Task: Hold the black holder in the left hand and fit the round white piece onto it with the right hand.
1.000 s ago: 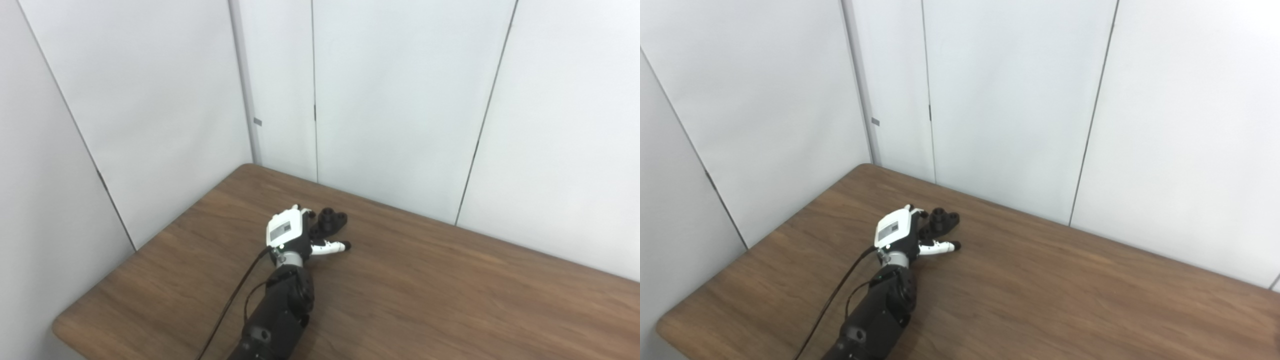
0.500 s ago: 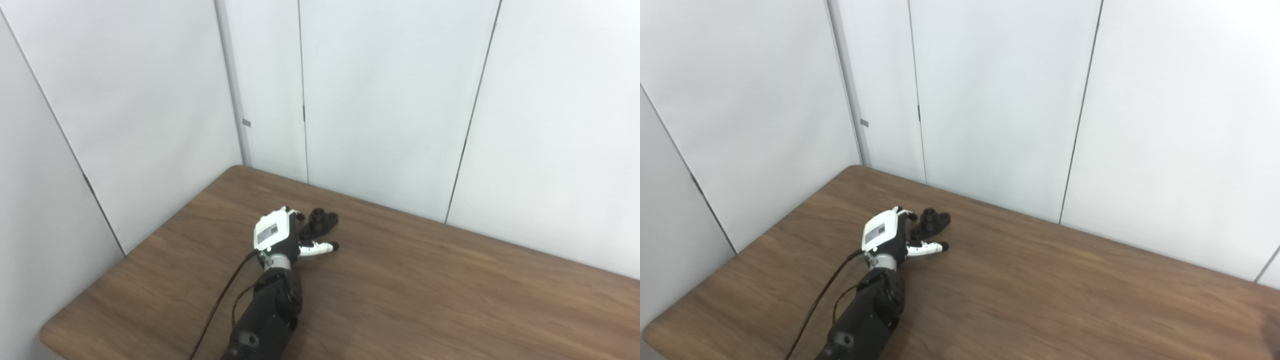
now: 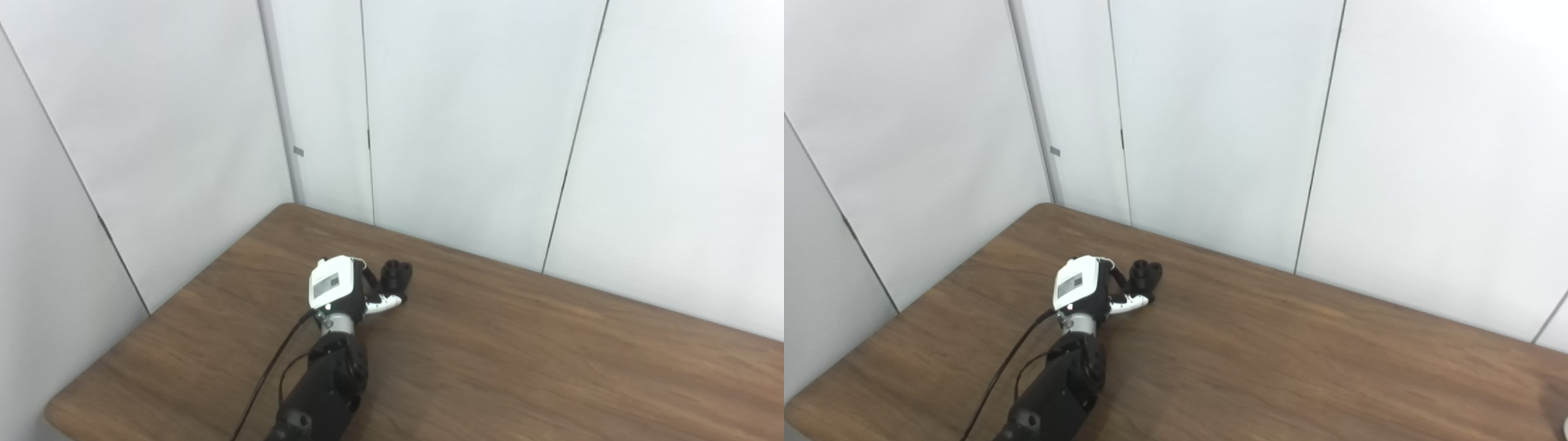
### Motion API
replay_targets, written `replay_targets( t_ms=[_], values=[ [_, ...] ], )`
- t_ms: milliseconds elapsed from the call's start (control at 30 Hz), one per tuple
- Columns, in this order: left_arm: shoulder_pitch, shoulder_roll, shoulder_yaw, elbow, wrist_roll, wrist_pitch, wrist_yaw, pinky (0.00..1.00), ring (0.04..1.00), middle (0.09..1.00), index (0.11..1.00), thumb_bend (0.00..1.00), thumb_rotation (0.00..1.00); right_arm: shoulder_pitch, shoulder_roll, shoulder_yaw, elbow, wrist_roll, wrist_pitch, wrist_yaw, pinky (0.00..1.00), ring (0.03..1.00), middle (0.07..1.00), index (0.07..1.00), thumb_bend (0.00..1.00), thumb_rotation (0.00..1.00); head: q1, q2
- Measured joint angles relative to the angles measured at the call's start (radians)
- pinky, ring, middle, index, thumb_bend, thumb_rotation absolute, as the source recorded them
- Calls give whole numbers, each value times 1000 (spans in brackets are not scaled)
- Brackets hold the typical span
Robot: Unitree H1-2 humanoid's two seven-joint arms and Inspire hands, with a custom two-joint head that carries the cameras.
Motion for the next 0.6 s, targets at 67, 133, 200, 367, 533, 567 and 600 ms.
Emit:
replay_targets(
  t_ms=[67, 133, 200, 367, 533, 567, 600],
  values=[
    [0, 5, -8, 0, 0, 0, -3, 916, 868, 802, 482, 519, 44, 0, 0, 0, 0, 2, 0, 0, 744, 856, 910, 934, 633, 969, -3, 2],
    [0, 11, -22, 0, -1, 0, -3, 875, 862, 795, 482, 519, 44, 1, 0, 0, 0, 1, -1, 0, 741, 854, 909, 935, 637, 974, -15, 2],
    [0, 18, -38, -2, -1, 1, -3, 876, 858, 799, 482, 519, 46, 1, 0, 0, 0, -2, -2, -1, 741, 853, 909, 937, 634, 976, -31, 6],
    [12, 30, -86, -50, -1, 10, -27, 898, 846, 806, 482, 520, 48, 1, 11, 0, 1, -18, -9, -7, 778, 870, 921, 943, 662, 985, -73, 14],
    [28, 56, -156, -124, -2, 6, -91, 928, 859, 812, 483, 520, 47, -2, 22, 4, 2, -38, -15, -18, 810, 885, 931, 964, 657, 1000, -139, 20],
    [31, 58, -170, -144, -5, 5, -112, 938, 868, 818, 483, 519, 47, -3, 24, 5, 3, -40, -15, -20, 820, 889, 934, 968, 648, 1000, -150, 20],
    [35, 60, -188, -165, -8, 0, -135, 941, 873, 822, 483, 519, 47, -3, 26, 7, 3, -41, -15, -21, 828, 892, 936, 970, 640, 1000, -156, 20]
  ],
)
